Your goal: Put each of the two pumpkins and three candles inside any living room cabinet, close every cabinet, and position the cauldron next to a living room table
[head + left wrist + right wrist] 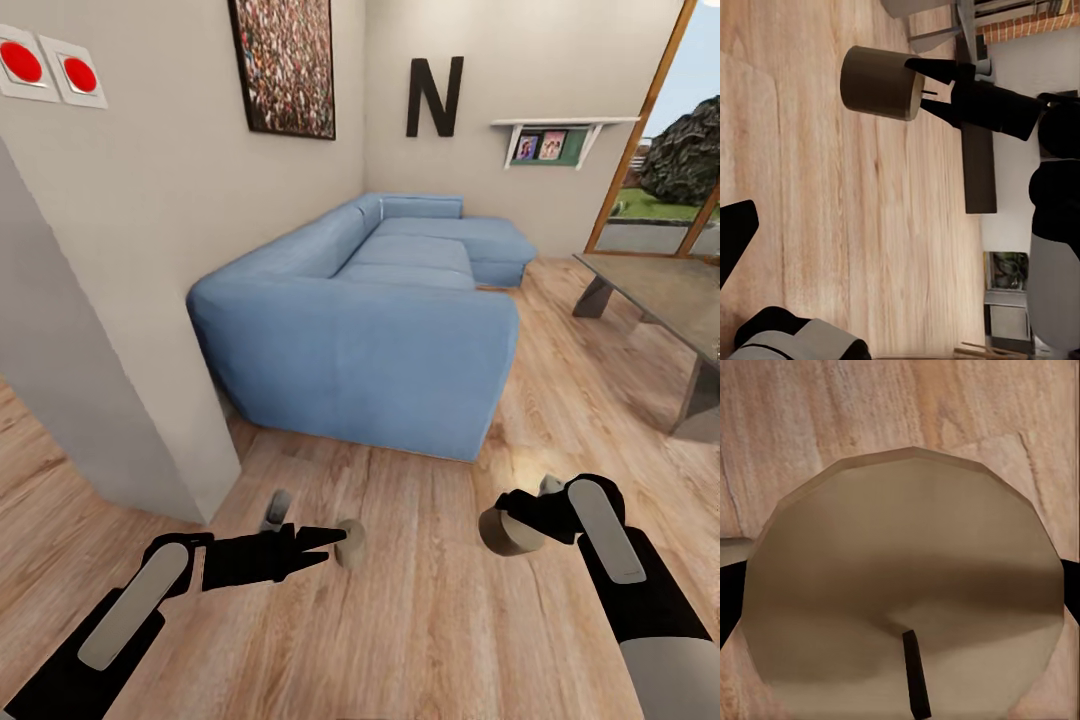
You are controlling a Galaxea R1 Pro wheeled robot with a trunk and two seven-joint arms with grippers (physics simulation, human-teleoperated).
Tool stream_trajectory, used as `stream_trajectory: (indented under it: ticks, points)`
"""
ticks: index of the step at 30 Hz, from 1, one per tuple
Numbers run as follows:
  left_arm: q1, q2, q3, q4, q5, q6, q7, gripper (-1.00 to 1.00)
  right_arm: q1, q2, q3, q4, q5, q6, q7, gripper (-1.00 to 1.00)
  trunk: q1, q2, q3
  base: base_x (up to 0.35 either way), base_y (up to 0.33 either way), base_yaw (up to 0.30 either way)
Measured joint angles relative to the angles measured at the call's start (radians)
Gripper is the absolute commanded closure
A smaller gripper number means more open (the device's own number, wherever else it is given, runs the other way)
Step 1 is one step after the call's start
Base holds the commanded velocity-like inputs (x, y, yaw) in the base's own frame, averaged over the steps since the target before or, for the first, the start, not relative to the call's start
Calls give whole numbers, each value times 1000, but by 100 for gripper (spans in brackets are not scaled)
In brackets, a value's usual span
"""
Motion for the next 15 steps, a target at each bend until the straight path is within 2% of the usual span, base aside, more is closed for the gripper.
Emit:
stream_trajectory:
  ticks: [10,13,15]
  points:
    - [0,0,0,0,-13,-3,9,-100,0,0,0,1,5,-4,0,100,0,0,-3,0,0,-23]
    - [0,-2,-1,0,-18,-4,27,-100,0,0,1,1,6,-4,0,100,0,0,-3,0,0,0]
    - [0,-3,-1,0,-21,-5,64,-100,0,0,1,1,6,-5,0,100,0,0,-3,0,0,0]
